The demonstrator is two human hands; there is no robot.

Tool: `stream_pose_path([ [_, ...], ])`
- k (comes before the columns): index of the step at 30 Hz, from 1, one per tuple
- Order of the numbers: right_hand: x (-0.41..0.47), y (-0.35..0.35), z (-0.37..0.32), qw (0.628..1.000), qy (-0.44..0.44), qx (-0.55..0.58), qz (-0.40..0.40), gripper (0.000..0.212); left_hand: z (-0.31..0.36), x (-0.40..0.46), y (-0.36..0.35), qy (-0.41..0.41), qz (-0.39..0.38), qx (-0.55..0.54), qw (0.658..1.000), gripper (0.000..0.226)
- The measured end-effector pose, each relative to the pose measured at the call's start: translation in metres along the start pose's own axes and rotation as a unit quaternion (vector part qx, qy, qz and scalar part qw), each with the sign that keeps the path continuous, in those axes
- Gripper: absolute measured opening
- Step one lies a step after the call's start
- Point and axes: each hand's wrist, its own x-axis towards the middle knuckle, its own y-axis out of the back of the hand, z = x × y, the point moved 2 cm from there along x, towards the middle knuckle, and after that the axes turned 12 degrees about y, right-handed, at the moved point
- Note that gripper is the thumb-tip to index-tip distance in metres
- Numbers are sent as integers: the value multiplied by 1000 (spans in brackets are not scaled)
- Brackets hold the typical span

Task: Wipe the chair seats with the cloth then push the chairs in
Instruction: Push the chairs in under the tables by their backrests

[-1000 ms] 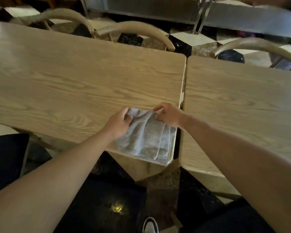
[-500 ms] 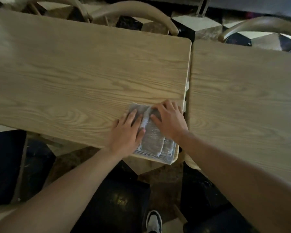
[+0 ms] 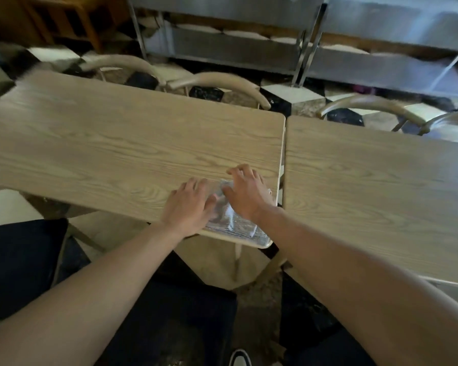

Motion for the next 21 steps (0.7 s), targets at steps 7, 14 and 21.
stream_pose_path([
  [7,-59,55,-115,1000,-4,-8,17,60,-49,-91,95,2,51,20,999,53],
  [14,-127,119,-235,998,19,-46,33,65,-84,-186,208,19,100,2,995,52],
  [21,-167,185,-315,993,61,-90,47,68,-85,-255,298,16,191,-15,981,53],
])
